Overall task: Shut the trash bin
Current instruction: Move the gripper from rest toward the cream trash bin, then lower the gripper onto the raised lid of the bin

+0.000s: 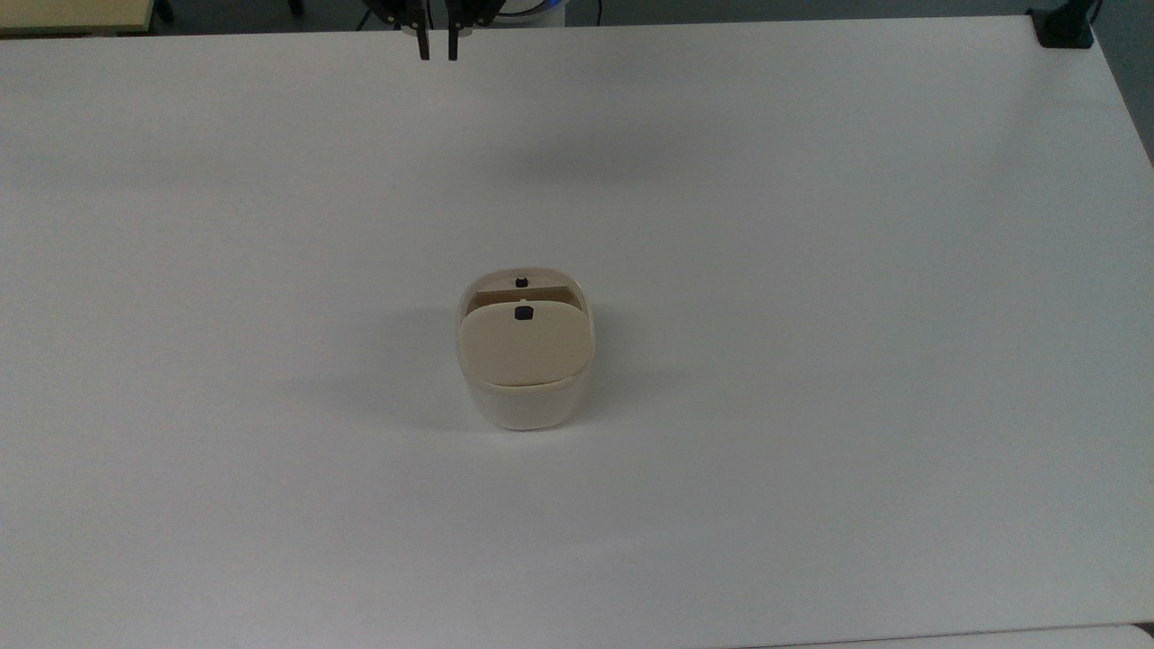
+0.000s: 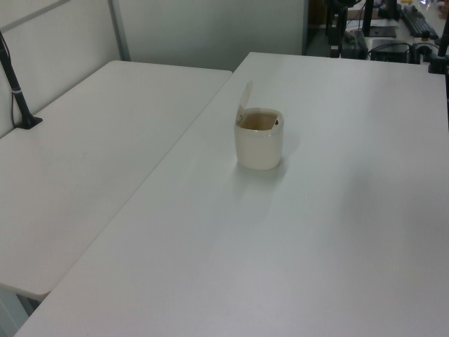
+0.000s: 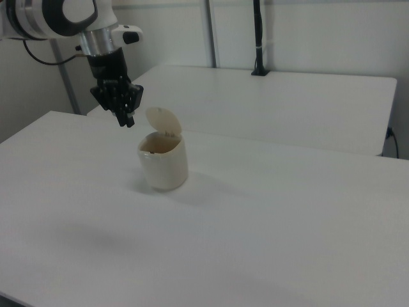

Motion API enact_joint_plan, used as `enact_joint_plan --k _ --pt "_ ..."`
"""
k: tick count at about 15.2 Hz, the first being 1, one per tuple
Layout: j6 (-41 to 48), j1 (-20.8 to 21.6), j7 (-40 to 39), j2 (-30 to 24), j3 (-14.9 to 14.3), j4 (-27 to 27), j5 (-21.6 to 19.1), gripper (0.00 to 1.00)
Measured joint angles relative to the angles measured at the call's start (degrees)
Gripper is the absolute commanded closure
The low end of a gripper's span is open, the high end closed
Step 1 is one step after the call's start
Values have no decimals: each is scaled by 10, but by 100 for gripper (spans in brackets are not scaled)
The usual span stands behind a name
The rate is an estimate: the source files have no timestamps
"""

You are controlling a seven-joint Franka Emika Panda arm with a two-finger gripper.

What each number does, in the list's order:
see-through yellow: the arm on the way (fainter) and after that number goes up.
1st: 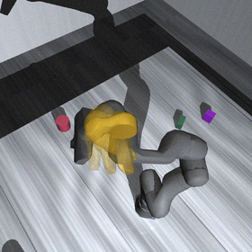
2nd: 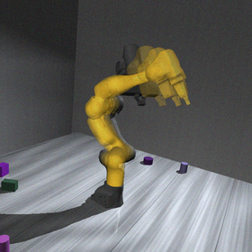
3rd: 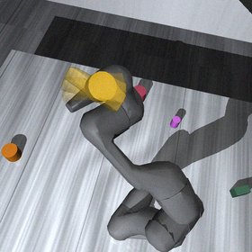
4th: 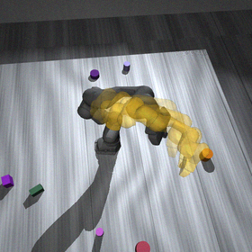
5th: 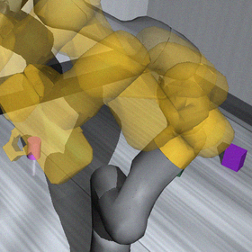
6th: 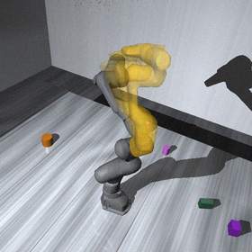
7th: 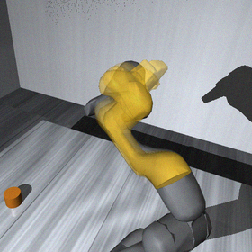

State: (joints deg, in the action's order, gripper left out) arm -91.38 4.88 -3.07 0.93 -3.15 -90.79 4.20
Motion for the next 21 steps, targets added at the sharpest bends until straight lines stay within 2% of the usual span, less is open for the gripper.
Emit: enact_joint_plan --k 6,9,14,18,21 --pt "-4 2 -1 1 1 0 0 100" --pt "-41 5 -1 9 2 1 -1 100" --pt "-135 24 0 52 3 17 -8 100" --pt "-248 24 0 97 3 29 -36 100" --pt "-332 23 1 114 3 31 -41 100"
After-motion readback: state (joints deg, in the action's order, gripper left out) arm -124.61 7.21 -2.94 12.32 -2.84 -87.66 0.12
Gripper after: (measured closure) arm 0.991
